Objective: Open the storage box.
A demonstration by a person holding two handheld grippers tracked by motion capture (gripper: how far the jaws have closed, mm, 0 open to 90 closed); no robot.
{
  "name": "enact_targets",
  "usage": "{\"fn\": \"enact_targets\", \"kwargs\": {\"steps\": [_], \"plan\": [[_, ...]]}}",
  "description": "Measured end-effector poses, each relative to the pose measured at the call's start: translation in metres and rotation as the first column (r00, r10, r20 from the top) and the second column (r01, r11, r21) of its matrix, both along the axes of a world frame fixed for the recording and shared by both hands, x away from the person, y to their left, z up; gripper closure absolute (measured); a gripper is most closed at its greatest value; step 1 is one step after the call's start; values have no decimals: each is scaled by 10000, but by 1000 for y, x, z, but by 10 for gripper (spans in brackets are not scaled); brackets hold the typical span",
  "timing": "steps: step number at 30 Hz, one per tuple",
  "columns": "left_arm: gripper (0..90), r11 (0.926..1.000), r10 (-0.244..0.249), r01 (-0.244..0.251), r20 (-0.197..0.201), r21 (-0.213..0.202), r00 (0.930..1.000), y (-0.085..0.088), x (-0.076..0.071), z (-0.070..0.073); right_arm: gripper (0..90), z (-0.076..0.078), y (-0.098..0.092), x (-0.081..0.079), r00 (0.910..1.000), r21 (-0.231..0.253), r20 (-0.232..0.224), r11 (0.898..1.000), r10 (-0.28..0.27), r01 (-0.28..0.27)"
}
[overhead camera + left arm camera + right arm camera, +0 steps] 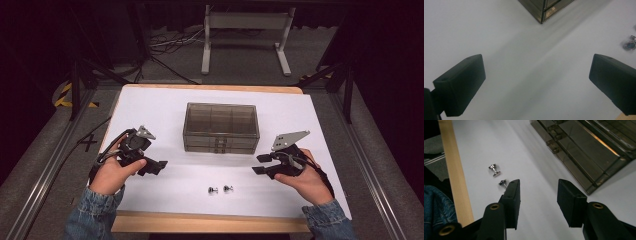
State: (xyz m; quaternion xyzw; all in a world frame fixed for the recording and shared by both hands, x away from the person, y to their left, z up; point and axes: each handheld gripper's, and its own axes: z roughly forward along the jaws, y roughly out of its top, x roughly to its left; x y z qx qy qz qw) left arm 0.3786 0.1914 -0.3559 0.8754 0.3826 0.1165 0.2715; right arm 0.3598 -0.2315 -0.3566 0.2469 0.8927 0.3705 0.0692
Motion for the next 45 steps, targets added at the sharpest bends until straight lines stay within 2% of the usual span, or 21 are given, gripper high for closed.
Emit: {"fn": "enact_targets", "kwargs": {"steps": [2, 8, 17, 20, 28, 30, 32, 34, 38, 39, 41, 42, 43, 44, 45], "plan": [[15, 10000, -26, 26, -27, -54, 10000, 0, 0, 0, 544, -1, 1, 0, 9999, 72, 16, 9999, 106, -106], [15, 10000, -65, 65, -20, -39, 10000, 0, 0, 0, 543, -7, 10, -1, 9950, 594, 169, 9933, 981, -989], [15, 9999, -128, 127, -81, -56, 9999, -1, 0, -1, 550, -17, 17, 0, 9872, 1090, 357, 9814, 1552, -1583], [15, 9999, -137, 136, -98, -39, 9999, -1, 0, -1, 550, -21, 21, 0, 9829, 1091, 490, 9772, 1776, -1820], [15, 9999, -141, 140, -122, -101, 9998, 0, 1, -1, 607, -25, 28, -5, 9741, 615, 1416, 9806, 1762, -1863], [15, 9998, -134, 132, -141, -120, 9998, 0, 1, -2, 617, -25, 29, -7, 9682, 448, 1690, 9799, 1845, -1945], [15, 9999, -121, 120, -129, -95, 9998, 0, 1, -2, 623, -25, 30, -9, 9583, 192, 2118, 9796, 1917, -2002], [15, 9999, -128, 127, -133, -103, 9998, 0, 1, -2, 626, -25, 30, -10, 9555, 105, 2224, 9795, 1938, -2011], [15, 9998, -137, 135, -136, -124, 9998, 0, 1, -2, 652, -25, 34, -14, 9359, -425, 2910, 9800, 1984, -1945], [15, 9998, -140, 139, -134, -126, 9998, 1, 1, -2, 663, -26, 35, -16, 9234, -676, 3272, 9797, 2005, -1887], [15, 9998, -148, 146, -138, -128, 9998, 1, 1, -2, 668, -26, 38, -19, 9108, -883, 3540, 9771, 2124, -1935], [15, 9998, -148, 146, -149, -120, 9998, 1, 1, -2, 671, -26, 39, -20, 9017, -1036, 3754, 9764, 2146, -1893], [15, 9998, -144, 142, -147, -116, 9998, 1, 1, -2, 671, -26, 40, -22, 8889, -1230, 4013, 9746, 2211, -1869], [15, 9998, -141, 139, -140, -127, 9998, 1, 1, -2, 671, -26, 41, -22, 8827, -1302, 4135, 9740, 2233, -1853], [15, 9998, -143, 141, -133, -144, 9998, 1, 1, -2, 674, -26, 41, -24, 8722, -1421, 4343, 9733, 2249, -1802]]}}
